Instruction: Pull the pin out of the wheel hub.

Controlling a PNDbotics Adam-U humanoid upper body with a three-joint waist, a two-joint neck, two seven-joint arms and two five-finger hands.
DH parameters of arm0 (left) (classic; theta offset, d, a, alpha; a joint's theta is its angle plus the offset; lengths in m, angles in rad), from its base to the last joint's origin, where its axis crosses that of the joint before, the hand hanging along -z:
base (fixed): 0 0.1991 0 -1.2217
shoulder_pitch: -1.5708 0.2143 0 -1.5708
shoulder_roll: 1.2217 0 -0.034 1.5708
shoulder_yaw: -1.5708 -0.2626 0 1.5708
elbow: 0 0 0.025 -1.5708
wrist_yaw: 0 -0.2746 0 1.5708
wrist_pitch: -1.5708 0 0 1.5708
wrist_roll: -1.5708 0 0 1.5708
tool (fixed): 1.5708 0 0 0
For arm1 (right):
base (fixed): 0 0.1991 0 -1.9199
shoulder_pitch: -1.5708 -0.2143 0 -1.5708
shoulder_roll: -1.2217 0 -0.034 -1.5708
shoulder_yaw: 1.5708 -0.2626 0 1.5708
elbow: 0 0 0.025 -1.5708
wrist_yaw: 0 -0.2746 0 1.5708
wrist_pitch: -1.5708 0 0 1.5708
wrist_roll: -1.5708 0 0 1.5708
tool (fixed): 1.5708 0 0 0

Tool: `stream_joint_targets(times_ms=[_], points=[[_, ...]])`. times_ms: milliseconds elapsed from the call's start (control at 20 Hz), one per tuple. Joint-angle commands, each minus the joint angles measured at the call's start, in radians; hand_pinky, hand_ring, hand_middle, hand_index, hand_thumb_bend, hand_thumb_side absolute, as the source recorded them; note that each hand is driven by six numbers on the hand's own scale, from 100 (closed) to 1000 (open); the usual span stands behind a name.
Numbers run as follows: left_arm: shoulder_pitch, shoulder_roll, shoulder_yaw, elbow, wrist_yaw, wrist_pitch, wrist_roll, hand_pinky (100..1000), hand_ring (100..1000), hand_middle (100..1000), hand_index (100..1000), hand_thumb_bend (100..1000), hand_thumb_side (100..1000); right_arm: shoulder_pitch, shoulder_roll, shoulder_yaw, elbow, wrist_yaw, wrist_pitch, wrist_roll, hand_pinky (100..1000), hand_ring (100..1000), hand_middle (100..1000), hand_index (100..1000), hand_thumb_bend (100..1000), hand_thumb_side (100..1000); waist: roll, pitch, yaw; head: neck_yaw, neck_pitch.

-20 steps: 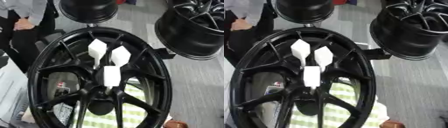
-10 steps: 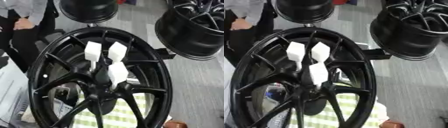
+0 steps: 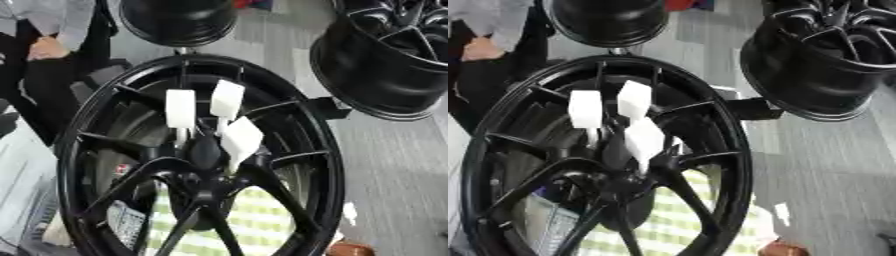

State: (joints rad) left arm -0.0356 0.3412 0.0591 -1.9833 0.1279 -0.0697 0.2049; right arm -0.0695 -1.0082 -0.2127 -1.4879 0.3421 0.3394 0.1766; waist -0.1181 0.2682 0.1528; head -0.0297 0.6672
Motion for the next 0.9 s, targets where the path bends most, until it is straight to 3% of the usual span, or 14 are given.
stream_joint_targets(times_ms=[50,100,150,250,300,350,400,450,600,650,900], points=[[-0.001,0.011,0.003,-0.017,0.0,0.0,0.0,857,777,769,808,100,889,-0.004,-0.037,-0.019,-0.003,0.004,0.0,-0.011,941,934,852,837,266,100,0.003,-0.017,-0.001,-0.001,-0.001],[-0.001,0.011,0.003,-0.017,0.0,0.0,0.0,857,777,768,806,100,896,-0.004,-0.037,-0.019,-0.003,0.003,0.0,-0.012,922,911,830,835,100,100,0.003,-0.018,-0.001,-0.001,-0.001],[0.0,0.011,0.003,-0.017,0.0,-0.001,0.0,857,777,768,806,100,896,-0.009,-0.034,-0.026,-0.007,-0.004,0.003,-0.019,918,902,819,828,100,100,0.003,-0.019,-0.003,0.0,-0.001],[0.001,0.012,0.004,-0.017,-0.001,-0.001,0.0,857,777,768,806,100,897,-0.013,-0.032,-0.037,-0.019,-0.029,0.009,-0.044,913,890,800,812,100,256,0.003,-0.019,-0.004,0.001,-0.001],[0.001,0.012,0.004,-0.017,-0.001,-0.001,0.0,857,777,768,806,100,897,-0.012,-0.032,-0.038,-0.024,-0.043,0.011,-0.058,913,890,800,812,100,256,0.003,-0.019,-0.004,0.001,-0.001],[0.001,0.012,0.004,-0.017,-0.001,-0.001,0.0,857,777,768,805,100,897,-0.01,-0.032,-0.036,-0.029,-0.055,0.013,-0.073,910,883,788,806,100,344,0.003,-0.019,-0.003,0.001,-0.001],[0.001,0.012,0.004,-0.017,-0.001,-0.001,0.0,857,777,768,805,100,897,-0.009,-0.031,-0.035,-0.035,-0.067,0.014,-0.088,910,883,788,806,100,344,0.003,-0.019,-0.003,0.0,0.0],[0.001,0.012,0.004,-0.017,-0.001,-0.001,0.0,857,777,768,805,100,898,-0.008,-0.029,-0.035,-0.043,-0.079,0.014,-0.104,904,870,777,805,100,406,0.003,-0.019,-0.004,0.0,0.0],[0.001,0.011,0.004,-0.017,-0.002,-0.001,0.0,857,777,768,805,100,898,-0.001,-0.024,-0.03,-0.071,-0.111,0.018,-0.148,902,866,775,803,100,426,0.003,-0.018,-0.003,-0.001,0.0],[0.001,0.011,0.004,-0.017,-0.002,-0.001,0.0,857,777,768,805,100,897,-0.002,-0.02,-0.031,-0.08,-0.121,0.017,-0.16,884,844,755,794,100,586,0.004,-0.019,-0.003,-0.001,0.0],[-0.001,0.01,0.005,-0.017,-0.001,-0.002,0.002,856,777,768,805,100,896,0.01,0.019,-0.033,-0.194,-0.194,-0.005,-0.236,870,835,748,789,100,593,0.006,-0.019,-0.004,0.005,-0.001]])
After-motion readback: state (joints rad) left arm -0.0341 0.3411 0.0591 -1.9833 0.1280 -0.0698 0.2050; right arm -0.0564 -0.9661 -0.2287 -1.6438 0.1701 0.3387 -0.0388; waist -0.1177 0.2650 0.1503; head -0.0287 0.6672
